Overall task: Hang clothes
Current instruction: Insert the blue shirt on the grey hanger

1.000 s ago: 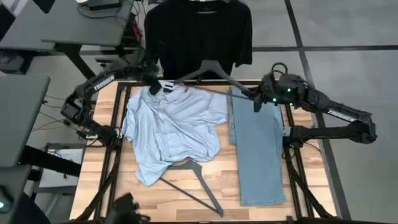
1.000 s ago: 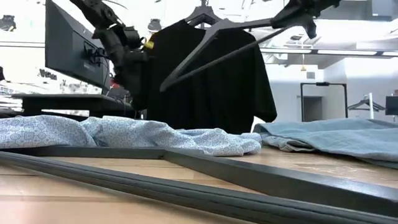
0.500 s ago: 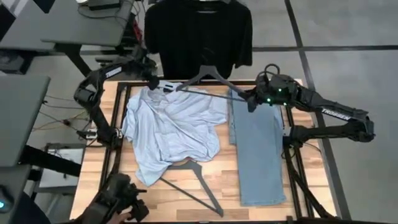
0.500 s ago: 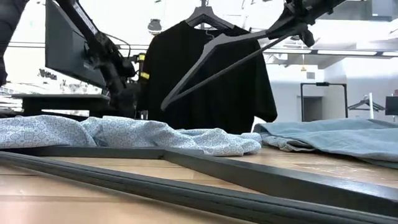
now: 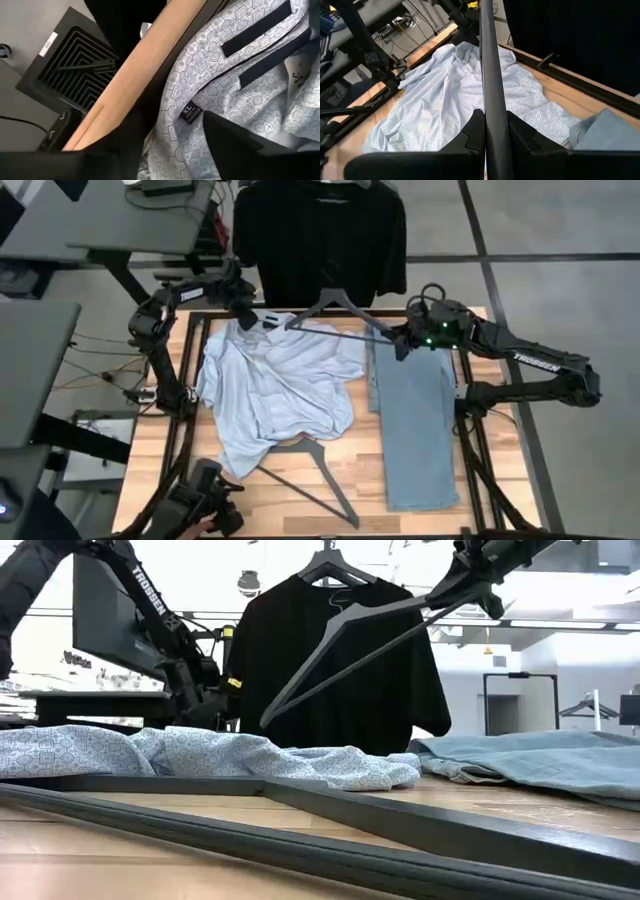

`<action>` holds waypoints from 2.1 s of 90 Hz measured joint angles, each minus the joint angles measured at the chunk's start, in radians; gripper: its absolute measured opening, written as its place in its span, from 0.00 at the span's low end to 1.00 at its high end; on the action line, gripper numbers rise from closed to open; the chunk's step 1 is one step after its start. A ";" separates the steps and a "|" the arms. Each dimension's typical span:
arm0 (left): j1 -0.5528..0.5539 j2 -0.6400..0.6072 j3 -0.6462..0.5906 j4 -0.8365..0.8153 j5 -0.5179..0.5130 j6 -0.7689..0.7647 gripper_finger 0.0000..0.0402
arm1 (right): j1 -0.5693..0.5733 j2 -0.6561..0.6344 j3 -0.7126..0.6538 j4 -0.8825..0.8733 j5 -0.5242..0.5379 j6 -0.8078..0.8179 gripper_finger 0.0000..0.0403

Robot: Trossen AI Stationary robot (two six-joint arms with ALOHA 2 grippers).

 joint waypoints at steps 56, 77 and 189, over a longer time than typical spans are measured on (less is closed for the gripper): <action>-0.191 -0.350 0.197 -0.381 0.066 -0.292 0.00 | -0.002 0.011 0.000 0.128 -0.125 -0.277 0.07; -0.249 -0.471 0.242 -0.303 0.195 -0.508 0.00 | 0.026 0.139 0.000 0.294 -0.138 -0.416 0.07; -0.320 -0.568 0.320 -0.092 -0.155 -0.691 0.00 | 0.163 0.838 -0.101 1.507 0.318 -0.060 0.07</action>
